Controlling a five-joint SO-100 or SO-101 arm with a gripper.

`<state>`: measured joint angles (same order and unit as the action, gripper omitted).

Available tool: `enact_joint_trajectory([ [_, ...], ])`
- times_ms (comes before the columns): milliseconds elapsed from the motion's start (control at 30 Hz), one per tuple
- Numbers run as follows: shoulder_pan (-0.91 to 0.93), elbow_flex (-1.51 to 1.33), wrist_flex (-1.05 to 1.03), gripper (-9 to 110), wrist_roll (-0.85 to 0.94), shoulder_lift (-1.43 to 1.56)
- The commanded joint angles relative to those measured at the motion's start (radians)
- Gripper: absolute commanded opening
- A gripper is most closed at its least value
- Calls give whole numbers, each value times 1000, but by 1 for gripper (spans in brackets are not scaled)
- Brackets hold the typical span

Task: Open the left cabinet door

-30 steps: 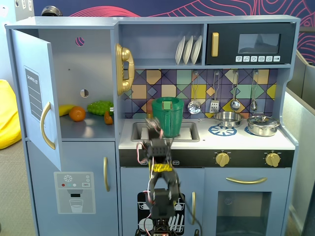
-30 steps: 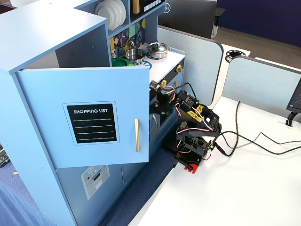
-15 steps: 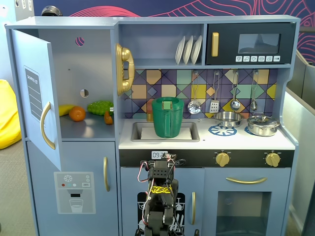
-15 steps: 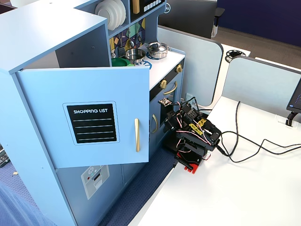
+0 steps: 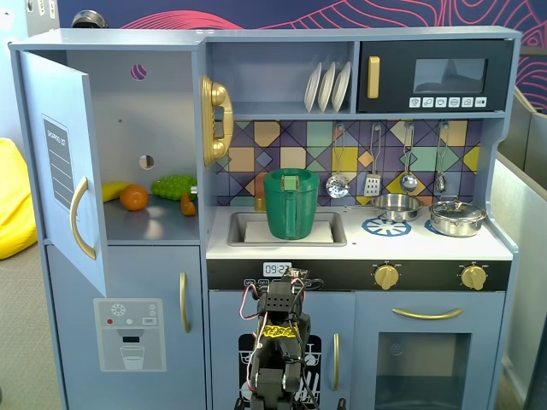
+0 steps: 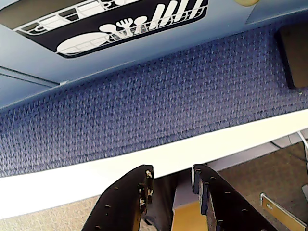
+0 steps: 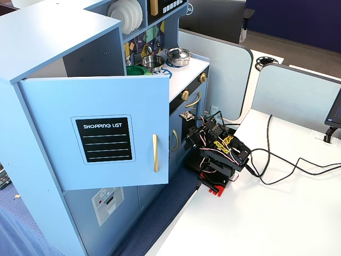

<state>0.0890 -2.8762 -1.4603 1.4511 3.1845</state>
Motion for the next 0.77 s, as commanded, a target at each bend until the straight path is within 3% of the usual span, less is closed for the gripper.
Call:
enact_joint_trajectory([
  [0,-11,-121,-57,3,-40,-6],
  [200,0,-121,-72,3,64,-6],
  [733,0,-121,-72,3,63,-6],
])
